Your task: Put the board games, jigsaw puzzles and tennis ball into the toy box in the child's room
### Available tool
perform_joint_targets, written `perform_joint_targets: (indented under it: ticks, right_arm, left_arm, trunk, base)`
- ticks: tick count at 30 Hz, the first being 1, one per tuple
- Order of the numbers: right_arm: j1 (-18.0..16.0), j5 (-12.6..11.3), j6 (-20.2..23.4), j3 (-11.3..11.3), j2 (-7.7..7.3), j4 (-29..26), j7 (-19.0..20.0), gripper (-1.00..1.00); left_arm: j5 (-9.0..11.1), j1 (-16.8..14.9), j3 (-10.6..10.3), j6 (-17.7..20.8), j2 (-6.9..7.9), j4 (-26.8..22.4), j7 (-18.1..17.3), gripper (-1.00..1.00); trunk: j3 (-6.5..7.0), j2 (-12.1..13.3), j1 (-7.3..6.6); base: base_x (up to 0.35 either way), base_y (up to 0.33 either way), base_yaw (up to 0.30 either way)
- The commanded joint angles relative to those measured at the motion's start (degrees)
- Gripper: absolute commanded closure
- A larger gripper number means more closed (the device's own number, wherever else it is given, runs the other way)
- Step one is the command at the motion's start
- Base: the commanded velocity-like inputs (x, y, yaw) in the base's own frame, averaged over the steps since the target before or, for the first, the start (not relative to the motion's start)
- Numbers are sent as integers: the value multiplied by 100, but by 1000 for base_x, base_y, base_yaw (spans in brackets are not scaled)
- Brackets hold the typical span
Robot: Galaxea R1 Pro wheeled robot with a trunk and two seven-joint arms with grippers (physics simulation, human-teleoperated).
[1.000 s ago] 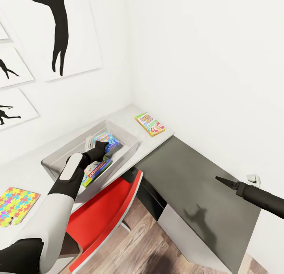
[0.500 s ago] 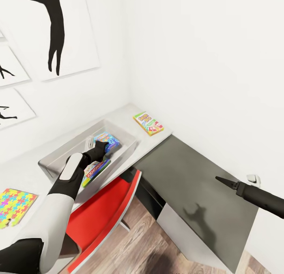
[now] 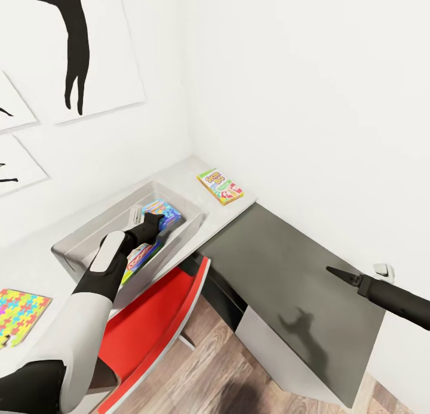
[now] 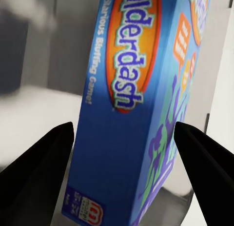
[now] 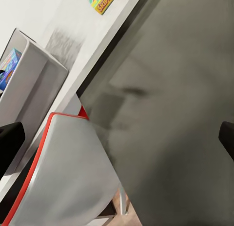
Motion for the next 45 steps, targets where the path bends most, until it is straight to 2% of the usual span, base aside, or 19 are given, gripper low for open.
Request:
perform_joint_targets:
  ticks: [1, 45]
  right_arm:
    - [-5, 5, 26, -4, -1, -1, 21, -100]
    - [-5, 3, 27, -6, -1, -1, 21, -100]
  left_arm:
    - [46, -4, 19, 23, -5, -9, 44, 100]
    - [44, -4, 34, 14, 4, 8, 47, 100]
  trunk:
    - [-9, -10, 3]
    - [-9, -10, 3]
  base:
    - [0, 0, -12]
    - [0, 0, -2]
